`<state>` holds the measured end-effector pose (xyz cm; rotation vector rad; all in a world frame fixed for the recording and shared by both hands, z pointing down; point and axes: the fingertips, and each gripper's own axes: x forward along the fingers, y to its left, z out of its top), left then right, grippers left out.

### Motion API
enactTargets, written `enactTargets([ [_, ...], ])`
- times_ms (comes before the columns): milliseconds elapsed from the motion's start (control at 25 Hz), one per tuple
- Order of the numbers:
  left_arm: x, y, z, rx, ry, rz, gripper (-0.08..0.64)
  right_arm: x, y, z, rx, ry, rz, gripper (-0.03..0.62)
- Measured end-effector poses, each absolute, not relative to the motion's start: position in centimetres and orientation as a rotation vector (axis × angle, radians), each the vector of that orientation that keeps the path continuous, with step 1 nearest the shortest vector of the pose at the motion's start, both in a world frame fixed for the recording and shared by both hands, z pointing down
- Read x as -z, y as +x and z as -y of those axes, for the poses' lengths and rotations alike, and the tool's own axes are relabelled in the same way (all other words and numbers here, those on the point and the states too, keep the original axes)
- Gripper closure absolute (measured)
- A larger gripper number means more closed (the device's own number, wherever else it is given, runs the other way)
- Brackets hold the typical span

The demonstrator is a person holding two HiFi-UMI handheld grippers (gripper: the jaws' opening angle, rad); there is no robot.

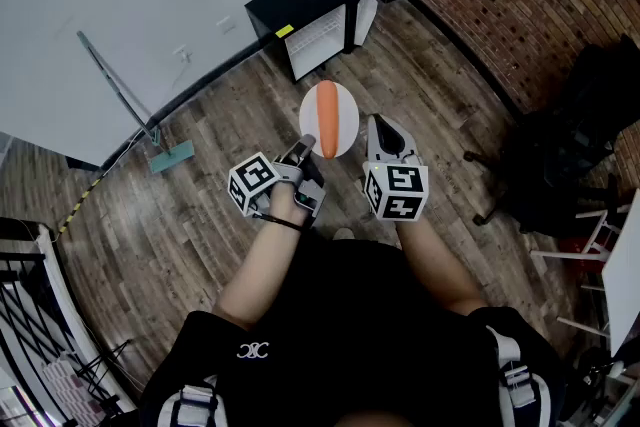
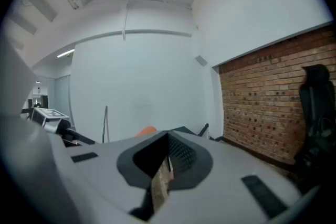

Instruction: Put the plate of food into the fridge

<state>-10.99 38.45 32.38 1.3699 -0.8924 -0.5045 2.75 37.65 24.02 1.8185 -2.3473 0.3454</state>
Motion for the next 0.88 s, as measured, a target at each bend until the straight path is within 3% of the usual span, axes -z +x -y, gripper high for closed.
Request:
enactTargets([
  [880, -32.4, -8.1, -35.4, 0.488, 1.361, 0.871, 0.540, -24.5, 6.1, -35.7, -0.365, 1.882, 2.327, 0.586],
])
